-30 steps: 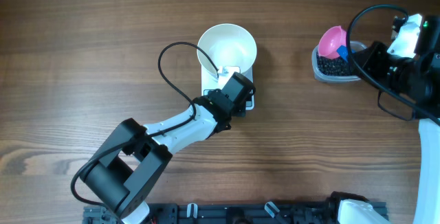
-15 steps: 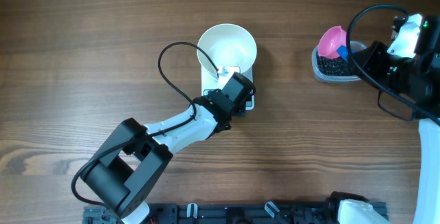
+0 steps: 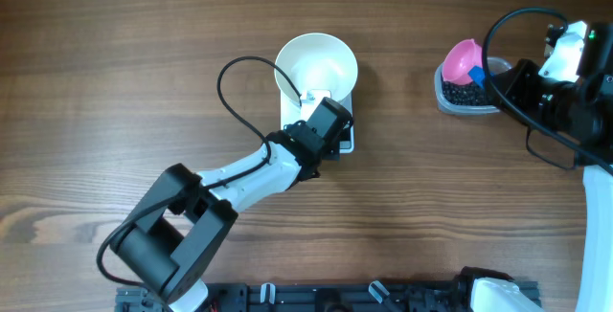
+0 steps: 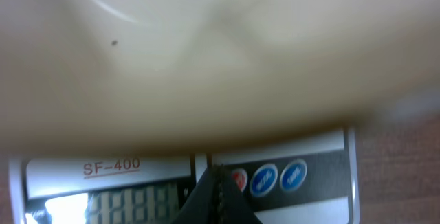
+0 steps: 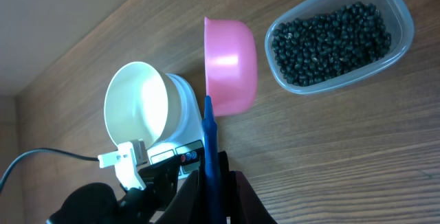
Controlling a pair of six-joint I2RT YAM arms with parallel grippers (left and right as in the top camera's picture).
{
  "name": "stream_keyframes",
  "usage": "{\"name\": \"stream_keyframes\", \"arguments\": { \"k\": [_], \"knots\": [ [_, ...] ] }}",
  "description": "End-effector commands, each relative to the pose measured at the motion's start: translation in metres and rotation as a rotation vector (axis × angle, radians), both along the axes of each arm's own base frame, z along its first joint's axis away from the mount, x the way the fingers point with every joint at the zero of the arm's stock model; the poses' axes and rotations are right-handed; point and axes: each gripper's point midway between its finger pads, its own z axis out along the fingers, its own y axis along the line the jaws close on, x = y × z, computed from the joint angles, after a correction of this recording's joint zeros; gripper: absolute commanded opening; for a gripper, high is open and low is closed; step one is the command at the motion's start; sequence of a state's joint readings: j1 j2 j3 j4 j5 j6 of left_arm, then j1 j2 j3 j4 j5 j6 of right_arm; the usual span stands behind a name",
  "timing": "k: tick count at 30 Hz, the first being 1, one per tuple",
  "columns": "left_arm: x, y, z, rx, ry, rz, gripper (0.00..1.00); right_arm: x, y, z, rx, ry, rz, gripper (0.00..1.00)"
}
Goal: Scoop item into bowl and weigh 150g on scale
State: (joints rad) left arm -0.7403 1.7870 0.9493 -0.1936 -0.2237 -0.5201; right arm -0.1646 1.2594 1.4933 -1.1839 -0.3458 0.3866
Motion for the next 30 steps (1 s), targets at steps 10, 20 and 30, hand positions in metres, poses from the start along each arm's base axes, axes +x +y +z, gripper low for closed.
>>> {"name": "stream_keyframes", "arguments": {
  "k": [10,20,30],
  "knots": [
    [-0.098,0.007,0.179,-0.332,-0.081,-0.178,0.04,0.002,-0.003,0.007,-0.029,-0.024,0.004,0.04],
    [-0.150,0.120,0.226,-0.368,-0.173,-0.005,0.27,0.009,0.012,0.020,0.049,-0.085,0.065,0.04],
    [-0.157,0.128,0.219,-0.346,-0.145,0.004,1.00,0.044,-0.005,0.051,-0.047,-0.282,0.026,0.04]
  ]
}}
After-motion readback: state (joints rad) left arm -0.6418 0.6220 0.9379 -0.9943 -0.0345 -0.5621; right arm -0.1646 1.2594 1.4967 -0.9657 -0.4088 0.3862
